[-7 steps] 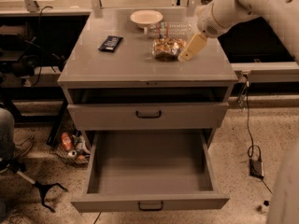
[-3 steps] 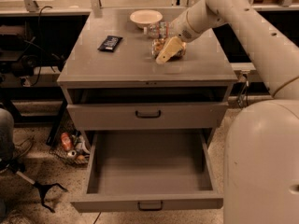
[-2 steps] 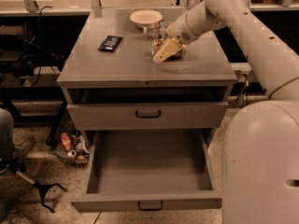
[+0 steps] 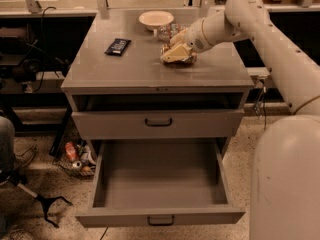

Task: Place orange can into middle drawer

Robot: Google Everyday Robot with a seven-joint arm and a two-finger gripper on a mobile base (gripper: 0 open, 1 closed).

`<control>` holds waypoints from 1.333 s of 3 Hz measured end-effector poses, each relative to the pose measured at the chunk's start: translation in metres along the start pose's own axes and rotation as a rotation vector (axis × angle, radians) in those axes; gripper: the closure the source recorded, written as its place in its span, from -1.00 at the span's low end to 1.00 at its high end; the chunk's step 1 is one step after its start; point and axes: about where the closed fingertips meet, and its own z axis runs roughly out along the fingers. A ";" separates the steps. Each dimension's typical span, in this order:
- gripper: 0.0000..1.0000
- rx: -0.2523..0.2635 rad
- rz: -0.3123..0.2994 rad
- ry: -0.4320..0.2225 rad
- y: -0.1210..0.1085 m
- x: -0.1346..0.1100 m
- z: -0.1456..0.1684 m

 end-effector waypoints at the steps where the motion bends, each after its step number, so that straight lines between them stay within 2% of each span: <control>1: 0.74 0.001 0.013 -0.025 0.003 0.003 -0.002; 2: 1.00 0.001 0.013 -0.025 0.003 0.001 -0.004; 3: 1.00 0.031 -0.010 -0.023 0.002 -0.002 -0.023; 4: 1.00 0.061 -0.061 -0.013 0.004 -0.010 -0.055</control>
Offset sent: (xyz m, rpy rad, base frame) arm -0.0210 -0.0190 0.0023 0.0765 -0.0183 -0.0332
